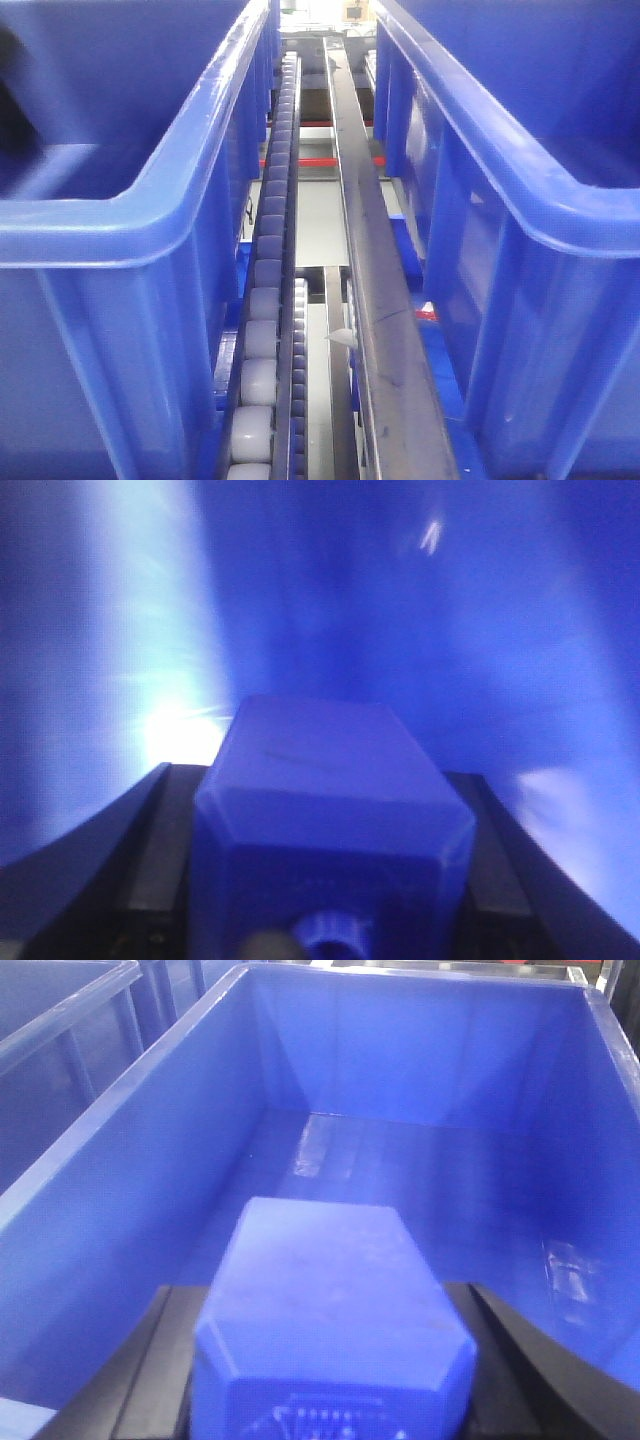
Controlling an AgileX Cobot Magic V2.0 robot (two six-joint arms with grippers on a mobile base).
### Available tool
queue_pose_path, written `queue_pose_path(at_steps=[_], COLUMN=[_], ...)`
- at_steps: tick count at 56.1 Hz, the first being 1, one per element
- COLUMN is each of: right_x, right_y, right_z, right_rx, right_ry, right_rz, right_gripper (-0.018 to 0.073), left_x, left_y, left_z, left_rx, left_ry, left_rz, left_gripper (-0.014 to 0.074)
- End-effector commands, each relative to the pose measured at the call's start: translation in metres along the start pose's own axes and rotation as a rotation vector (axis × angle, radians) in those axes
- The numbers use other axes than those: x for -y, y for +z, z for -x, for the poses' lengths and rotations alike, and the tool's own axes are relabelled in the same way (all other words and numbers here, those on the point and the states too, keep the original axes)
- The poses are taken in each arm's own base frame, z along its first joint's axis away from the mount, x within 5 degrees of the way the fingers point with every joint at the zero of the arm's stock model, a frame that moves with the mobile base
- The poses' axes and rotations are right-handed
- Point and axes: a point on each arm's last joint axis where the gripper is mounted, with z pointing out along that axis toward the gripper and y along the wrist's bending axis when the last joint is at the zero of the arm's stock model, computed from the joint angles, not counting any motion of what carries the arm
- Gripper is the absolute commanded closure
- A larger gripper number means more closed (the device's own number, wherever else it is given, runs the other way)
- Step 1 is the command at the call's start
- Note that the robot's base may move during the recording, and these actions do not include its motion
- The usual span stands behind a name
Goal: Pick and sort blue part to right shelf
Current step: 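Open the left gripper to release the part into the bin, then lower the right gripper's blue part into its bin and open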
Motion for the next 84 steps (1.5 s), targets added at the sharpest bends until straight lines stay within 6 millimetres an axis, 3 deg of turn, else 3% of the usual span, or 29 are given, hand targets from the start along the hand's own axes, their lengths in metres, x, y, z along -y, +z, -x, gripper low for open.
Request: queue_pose_path(at_steps=[1, 12, 22, 28, 35, 46, 55, 64, 70, 84], right_x=[-0.002, -0.002, -0.002, -0.002, -0.002, -0.002, -0.002, -0.002, -0.002, -0.002], right_y=[-0.002, -0.002, -0.002, -0.002, -0.002, -0.002, -0.002, -0.002, -0.002, -0.001], right_z=[0.016, 0.015, 0.015, 0.015, 0.015, 0.015, 0.015, 0.015, 0.015, 0.027], right_rx=[0.098, 0.094, 0.09, 0.09, 0.09, 0.09, 0.09, 0.09, 0.089, 0.071], right_ry=[-0.034, -0.034, -0.034, -0.034, -0.034, -0.034, -0.034, -0.034, -0.035, -0.032], right_rz=[0.018, 0.016, 0.014, 0.014, 0.014, 0.014, 0.014, 0.014, 0.013, 0.003], right_gripper=[0.0431, 0.0431, 0.0431, 0.0431, 0.0431, 0.0431, 0.0431, 0.0431, 0.0431, 0.0432], left_x=[0.006, 0.01, 0.01, 0.009, 0.008, 0.002, -0.007, -0.015, -0.019, -0.027], left_y=[0.008, 0.032, 0.034, 0.031, 0.013, -0.048, -0.099, -0.135, -0.147, -0.163], left_z=[0.025, 0.034, 0.033, 0.035, 0.037, 0.036, 0.008, -0.033, -0.056, -0.109], left_rx=[0.072, 0.012, -0.005, -0.012, 0.017, 0.203, 0.395, 0.538, 0.6, 0.706], left_ry=[-0.012, -0.024, -0.026, -0.027, -0.033, -0.043, -0.027, -0.023, -0.026, -0.029], left_rz=[-0.023, -0.024, -0.022, -0.019, -0.02, -0.044, -0.054, -0.065, -0.072, -0.074], left_gripper=[0.0264, 0.0236, 0.0046, 0.0004, 0.0006, 0.0015, 0.016, 0.036, 0.0452, 0.0471])
